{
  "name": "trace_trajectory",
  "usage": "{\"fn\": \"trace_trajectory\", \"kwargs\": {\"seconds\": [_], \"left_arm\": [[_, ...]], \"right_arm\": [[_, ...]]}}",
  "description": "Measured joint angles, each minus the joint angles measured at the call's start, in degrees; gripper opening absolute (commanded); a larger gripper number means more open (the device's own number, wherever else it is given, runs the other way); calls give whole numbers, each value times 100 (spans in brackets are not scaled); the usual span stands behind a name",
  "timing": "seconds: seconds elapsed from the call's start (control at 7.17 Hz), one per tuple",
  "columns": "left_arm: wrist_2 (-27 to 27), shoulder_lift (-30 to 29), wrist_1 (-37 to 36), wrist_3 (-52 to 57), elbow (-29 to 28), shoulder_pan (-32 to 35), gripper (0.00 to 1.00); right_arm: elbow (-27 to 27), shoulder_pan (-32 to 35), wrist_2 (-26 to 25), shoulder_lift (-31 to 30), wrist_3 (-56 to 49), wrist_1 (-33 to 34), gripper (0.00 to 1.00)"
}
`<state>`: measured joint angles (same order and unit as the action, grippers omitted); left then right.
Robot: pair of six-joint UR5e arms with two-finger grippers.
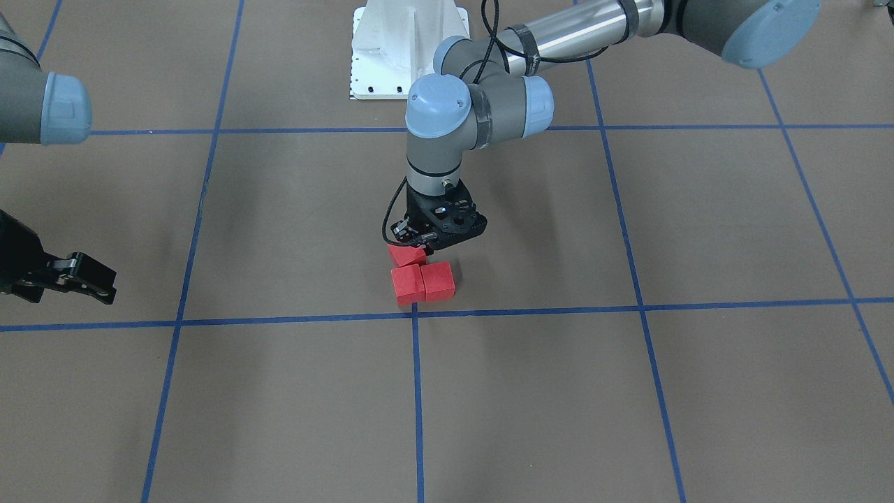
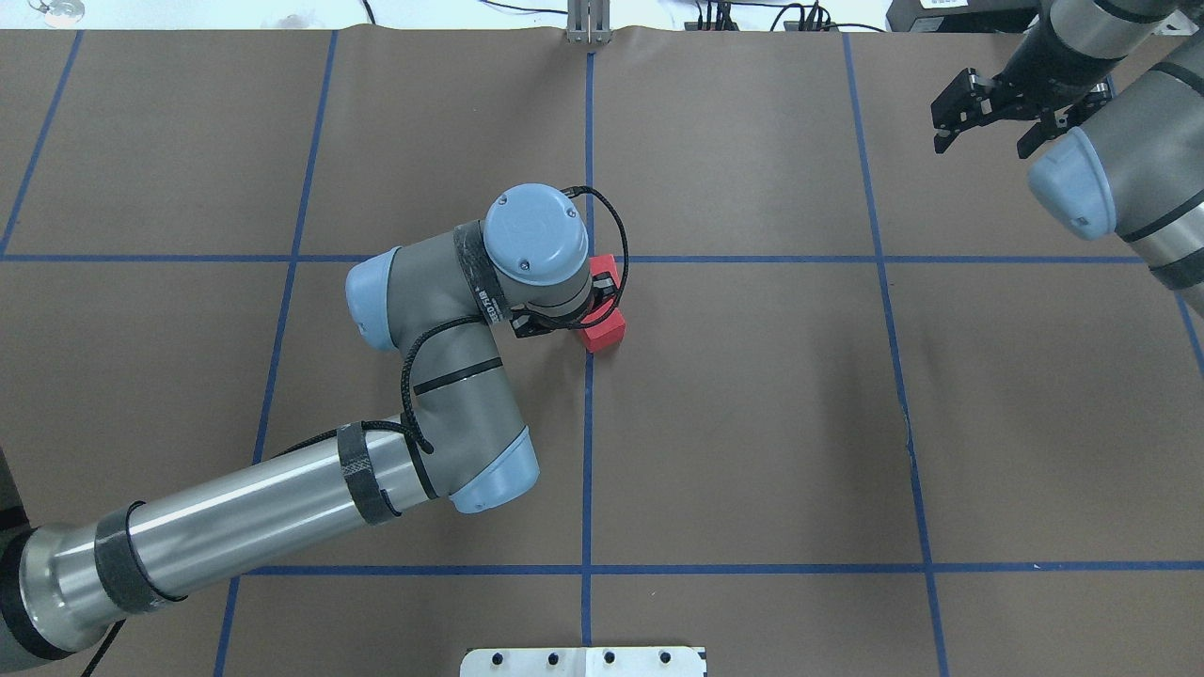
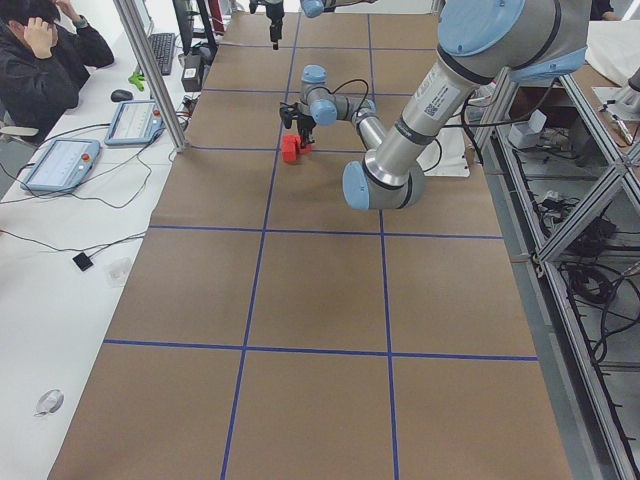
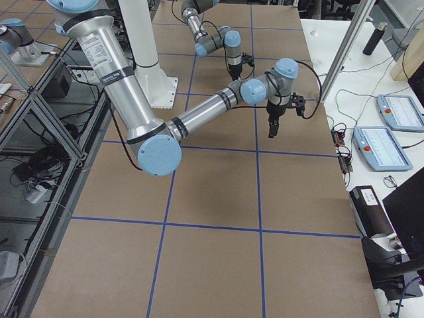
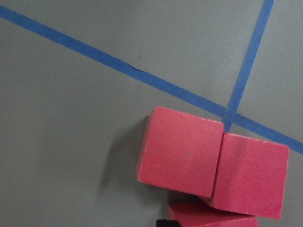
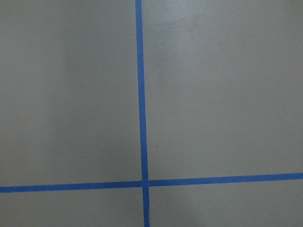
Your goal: Form red blocks into L shape at center
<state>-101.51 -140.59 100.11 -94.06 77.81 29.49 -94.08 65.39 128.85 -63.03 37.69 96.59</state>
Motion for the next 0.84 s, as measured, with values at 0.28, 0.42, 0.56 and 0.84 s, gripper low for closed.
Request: {"fn": "trace_trajectory", "kwargs": {"seconds": [0.28,0.42,0.56,0.84], "left_arm": [[0,-40,7,4,-51,15,0],[0,-58,8,14,-71,26,0],[0,-91,10,27,-111,35,0],[0,-157,16,36,-193,43,0]], "right_arm": [[5,0,0,-6,-12,0,99],[9,0,0,-7,-14,0,99],[10,0,0,-7,-15,0,99],[12,0,0,-8,-16,0,99]]}}
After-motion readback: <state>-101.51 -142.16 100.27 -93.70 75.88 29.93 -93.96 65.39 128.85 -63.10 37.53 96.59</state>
